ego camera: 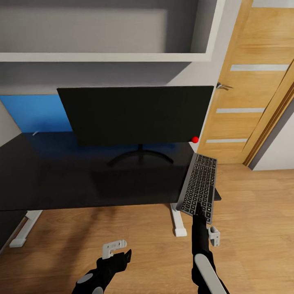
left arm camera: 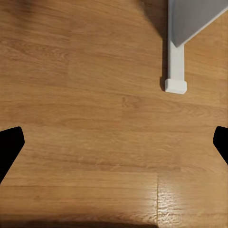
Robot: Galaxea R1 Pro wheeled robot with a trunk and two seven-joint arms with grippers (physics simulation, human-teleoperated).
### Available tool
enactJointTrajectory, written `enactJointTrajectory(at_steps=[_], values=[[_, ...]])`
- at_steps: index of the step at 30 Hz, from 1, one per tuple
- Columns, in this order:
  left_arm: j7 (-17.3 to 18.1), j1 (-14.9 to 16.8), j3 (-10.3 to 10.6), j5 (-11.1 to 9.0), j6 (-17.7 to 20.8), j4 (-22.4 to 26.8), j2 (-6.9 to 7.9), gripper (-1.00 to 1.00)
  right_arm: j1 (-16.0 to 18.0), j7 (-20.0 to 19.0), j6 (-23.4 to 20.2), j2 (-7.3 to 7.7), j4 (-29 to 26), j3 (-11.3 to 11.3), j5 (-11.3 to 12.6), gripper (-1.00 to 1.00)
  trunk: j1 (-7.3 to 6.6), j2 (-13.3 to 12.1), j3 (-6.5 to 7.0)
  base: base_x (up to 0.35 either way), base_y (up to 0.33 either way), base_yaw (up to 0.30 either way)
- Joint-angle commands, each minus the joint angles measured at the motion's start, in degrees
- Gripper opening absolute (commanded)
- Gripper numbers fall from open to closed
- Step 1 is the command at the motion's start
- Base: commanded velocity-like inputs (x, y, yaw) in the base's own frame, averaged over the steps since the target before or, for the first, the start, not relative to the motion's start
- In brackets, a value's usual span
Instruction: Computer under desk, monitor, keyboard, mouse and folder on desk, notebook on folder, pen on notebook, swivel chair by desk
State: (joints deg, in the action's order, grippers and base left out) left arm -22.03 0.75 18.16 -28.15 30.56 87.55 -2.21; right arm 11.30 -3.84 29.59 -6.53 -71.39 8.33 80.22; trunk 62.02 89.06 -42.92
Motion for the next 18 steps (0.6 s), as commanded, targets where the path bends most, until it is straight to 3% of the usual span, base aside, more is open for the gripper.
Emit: enactJointTrajectory(at_steps=[1, 5, 18], values=[[-0.55, 0.04, 0.06, -0.6, 0.12, 0.07, 0.01, 1.0, 0.04, -0.4, 0.29, 0.02, 0.02, 0.07, 0.61, 1.0, 0.0, 0.02, -0.05, 0.0, 0.0, 0.0], [-0.55, 0.04, 0.05, -0.59, 0.11, 0.07, 0.01, 1.0, 0.04, -0.39, 0.29, 0.08, 0.03, -0.08, 0.68, 1.0, 0.0, 0.02, -0.05, 0.0, 0.0, 0.0], [-0.55, 0.04, 0.09, -0.67, 0.11, 0.07, 0.01, 1.0, 0.04, -0.2, 0.24, 0.11, 0.02, -5.14, 0.84, 1.0, 0.0, 0.02, -0.05, 0.0, 0.0, 0.0]])
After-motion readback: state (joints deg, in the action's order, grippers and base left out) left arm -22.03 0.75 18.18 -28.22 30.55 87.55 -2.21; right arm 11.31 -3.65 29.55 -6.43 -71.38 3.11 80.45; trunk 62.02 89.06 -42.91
